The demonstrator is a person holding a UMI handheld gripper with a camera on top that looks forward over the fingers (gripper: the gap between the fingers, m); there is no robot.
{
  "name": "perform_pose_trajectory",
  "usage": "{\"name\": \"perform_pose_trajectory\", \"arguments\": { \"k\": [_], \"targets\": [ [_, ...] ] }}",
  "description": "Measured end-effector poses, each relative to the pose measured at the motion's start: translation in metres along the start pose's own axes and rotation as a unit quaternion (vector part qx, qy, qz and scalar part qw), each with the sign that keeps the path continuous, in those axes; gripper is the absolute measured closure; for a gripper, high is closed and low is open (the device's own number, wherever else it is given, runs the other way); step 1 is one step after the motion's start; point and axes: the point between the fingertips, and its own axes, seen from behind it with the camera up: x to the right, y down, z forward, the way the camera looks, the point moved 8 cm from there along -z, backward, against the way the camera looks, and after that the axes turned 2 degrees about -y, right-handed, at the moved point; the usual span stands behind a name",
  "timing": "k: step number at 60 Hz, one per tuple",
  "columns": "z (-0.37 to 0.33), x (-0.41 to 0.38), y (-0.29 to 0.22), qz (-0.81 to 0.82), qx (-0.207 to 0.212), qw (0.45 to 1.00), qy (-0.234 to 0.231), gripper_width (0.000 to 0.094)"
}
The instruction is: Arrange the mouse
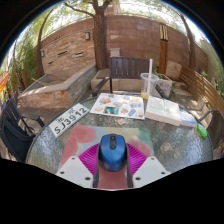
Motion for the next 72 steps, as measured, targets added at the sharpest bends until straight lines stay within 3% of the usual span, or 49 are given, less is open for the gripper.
{"name": "perform_pose_trajectory", "arguments": {
  "k": [9,15,18,32,48,72],
  "targets": [
    [0.009,-0.005,0.019,-0.009,-0.028,1.0,0.0,0.0359],
    [-0.013,-0.007,0.009,-0.023,-0.016,1.0,0.009,0.0066],
    [-0.034,-0.008,0.0,-0.026,-0.008,1.0,0.014,0.0111],
    [-0.159,-0.036,-0.012,-0.011,0.027,0.998,0.051,0.0083],
    [-0.291,-0.086,0.022,0.0,0.056,0.994,0.092,0.0084],
    [-0.348,-0.127,0.05,-0.016,0.054,0.993,0.099,0.0083]
  ]
}}
